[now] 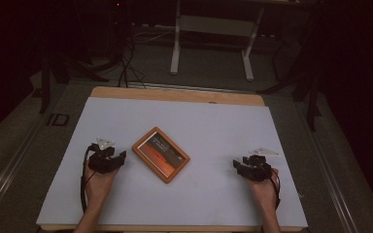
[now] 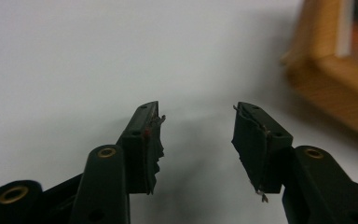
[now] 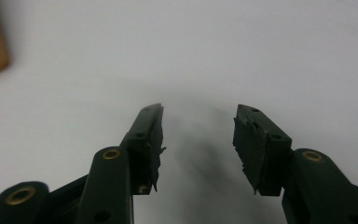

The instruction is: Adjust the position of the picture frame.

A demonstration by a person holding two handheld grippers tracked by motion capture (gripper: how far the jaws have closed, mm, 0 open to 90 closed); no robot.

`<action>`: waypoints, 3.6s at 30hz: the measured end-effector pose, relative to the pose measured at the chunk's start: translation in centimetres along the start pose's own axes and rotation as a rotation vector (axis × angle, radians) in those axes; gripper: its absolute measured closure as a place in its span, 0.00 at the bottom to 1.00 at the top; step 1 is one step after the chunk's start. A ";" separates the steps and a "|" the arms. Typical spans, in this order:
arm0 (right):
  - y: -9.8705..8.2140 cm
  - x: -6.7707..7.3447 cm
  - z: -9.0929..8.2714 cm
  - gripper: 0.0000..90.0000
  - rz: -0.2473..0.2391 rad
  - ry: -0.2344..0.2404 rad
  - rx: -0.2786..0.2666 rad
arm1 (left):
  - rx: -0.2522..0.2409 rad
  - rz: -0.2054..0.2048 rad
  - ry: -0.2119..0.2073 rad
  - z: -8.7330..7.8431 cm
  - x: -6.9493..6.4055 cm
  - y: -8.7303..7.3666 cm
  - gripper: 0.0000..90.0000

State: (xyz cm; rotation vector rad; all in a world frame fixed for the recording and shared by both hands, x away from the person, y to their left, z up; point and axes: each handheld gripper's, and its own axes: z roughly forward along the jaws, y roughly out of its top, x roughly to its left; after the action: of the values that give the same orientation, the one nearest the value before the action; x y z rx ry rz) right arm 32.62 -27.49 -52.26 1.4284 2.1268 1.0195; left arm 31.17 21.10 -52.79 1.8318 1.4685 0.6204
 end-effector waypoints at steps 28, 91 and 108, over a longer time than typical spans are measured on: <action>0.1 2.2 0.3 0.66 -0.121 0.054 -0.005 | -0.023 0.036 -0.096 -0.4 0.0 0.0 0.58; 8.7 11.1 7.9 0.52 -0.356 0.238 0.032 | -0.009 -0.007 -0.317 -0.4 -1.7 0.6 0.43; 9.6 13.1 10.6 0.31 -0.354 0.398 0.072 | 0.037 -0.055 -0.377 0.9 -2.7 0.8 0.29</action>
State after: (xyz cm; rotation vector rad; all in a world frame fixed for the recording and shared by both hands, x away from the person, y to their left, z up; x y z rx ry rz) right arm 40.34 -9.74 -51.07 0.8778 2.5993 1.1643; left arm 31.64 18.22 -52.61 1.8102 1.2772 0.2050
